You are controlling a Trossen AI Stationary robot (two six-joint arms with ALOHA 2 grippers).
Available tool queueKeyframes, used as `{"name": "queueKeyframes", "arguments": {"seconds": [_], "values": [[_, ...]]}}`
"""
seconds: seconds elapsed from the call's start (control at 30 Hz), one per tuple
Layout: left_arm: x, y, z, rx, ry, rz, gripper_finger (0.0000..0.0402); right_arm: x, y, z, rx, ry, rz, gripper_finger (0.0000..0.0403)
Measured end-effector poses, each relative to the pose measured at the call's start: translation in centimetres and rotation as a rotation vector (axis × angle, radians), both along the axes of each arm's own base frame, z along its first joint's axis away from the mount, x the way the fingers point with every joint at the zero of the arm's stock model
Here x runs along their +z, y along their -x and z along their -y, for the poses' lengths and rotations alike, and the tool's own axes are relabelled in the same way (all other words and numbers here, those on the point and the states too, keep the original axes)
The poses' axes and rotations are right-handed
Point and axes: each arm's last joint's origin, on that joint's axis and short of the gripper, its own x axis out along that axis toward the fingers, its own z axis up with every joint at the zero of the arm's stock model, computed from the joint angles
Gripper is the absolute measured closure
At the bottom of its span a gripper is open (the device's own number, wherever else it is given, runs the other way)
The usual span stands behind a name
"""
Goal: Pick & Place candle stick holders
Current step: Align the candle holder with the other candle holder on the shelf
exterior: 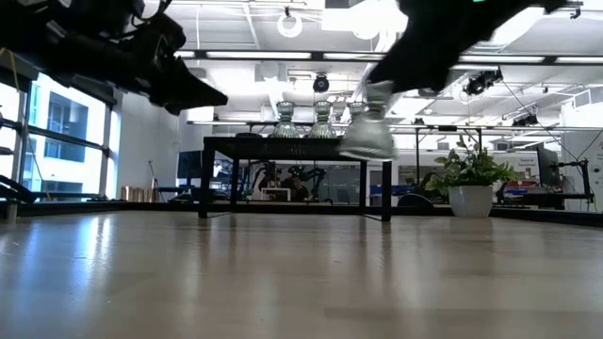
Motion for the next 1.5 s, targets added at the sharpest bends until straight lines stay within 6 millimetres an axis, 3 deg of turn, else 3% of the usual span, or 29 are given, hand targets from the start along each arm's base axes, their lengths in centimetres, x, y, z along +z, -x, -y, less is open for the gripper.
{"name": "queueKeyframes", "arguments": {"seconds": [0.17, 0.3, 0.53, 0.93, 1.27, 1.37, 1.5], "values": [[-0.6, 0.3, -0.1, 0.034, -0.011, -0.007, 0.0383, -0.3, -6.2, 0.6, 0.092, 0.061, -0.054, 0.0226], [-0.6, 0.3, -0.1, 0.034, -0.016, -0.008, 0.0383, -1.7, -10.6, 1.9, 0.163, 0.073, -0.108, 0.0226], [-0.6, 0.3, -0.1, 0.033, -0.015, -0.008, 0.0383, -4.1, -14.9, 3.4, 0.198, 0.108, -0.181, 0.0226], [-0.6, 0.3, 0.0, 0.024, -0.005, -0.009, 0.0383, -5.0, -15.4, 4.5, 0.206, 0.115, -0.188, 0.0219], [-1.0, 0.2, 0.1, -0.031, 0.007, -0.045, 0.0383, -5.1, -15.5, 4.5, 0.197, 0.135, -0.191, 0.0157], [-1.2, 0.3, 0.1, -0.030, 0.010, -0.057, 0.0383, -4.0, -15.2, 4.3, 0.194, 0.206, -0.206, 0.0152], [-1.2, 0.2, 0.2, -0.032, 0.017, -0.059, 0.0383, 0.2, -13.3, 3.7, 0.197, 0.230, -0.172, 0.0162]]}}
